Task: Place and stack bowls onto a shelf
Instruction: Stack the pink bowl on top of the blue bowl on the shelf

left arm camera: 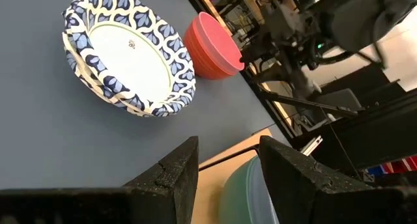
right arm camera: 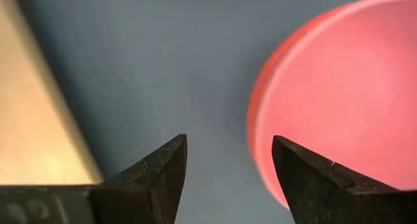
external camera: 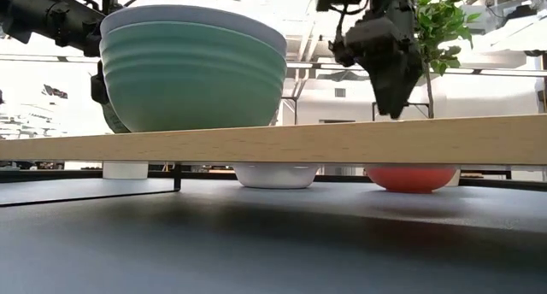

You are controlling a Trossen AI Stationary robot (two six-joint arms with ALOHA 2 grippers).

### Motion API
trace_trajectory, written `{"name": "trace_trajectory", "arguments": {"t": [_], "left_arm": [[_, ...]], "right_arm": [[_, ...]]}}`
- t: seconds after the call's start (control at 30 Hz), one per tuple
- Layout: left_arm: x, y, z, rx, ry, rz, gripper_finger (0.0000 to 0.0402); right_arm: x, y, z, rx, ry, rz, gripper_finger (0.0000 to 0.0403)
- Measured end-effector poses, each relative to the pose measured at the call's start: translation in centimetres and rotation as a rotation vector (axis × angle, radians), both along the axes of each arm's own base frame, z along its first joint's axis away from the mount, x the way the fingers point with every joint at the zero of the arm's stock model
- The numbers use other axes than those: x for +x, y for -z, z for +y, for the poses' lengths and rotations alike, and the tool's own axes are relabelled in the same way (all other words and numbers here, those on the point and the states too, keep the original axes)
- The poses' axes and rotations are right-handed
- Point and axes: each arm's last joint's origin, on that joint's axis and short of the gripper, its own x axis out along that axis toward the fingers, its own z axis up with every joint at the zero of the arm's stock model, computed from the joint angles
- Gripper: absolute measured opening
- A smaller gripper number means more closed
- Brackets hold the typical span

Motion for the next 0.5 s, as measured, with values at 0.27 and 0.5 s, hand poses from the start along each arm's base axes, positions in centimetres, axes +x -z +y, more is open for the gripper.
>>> {"name": "trace_trajectory", "arguments": {"t": [0.27,0.5], "left_arm": [[0.0,0.0,0.0,-0.024,-0.007,-0.003,0.0147],[0.0,0.0,0.0,-0.025,-0.007,-0.003,0.0147]], "right_arm": [[-0.1,1.2,-1.3,-0.002,0.012,0.037,0.0247],[0.1,1.2,-2.3,0.022,0.004,0.013,0.0207]]}}
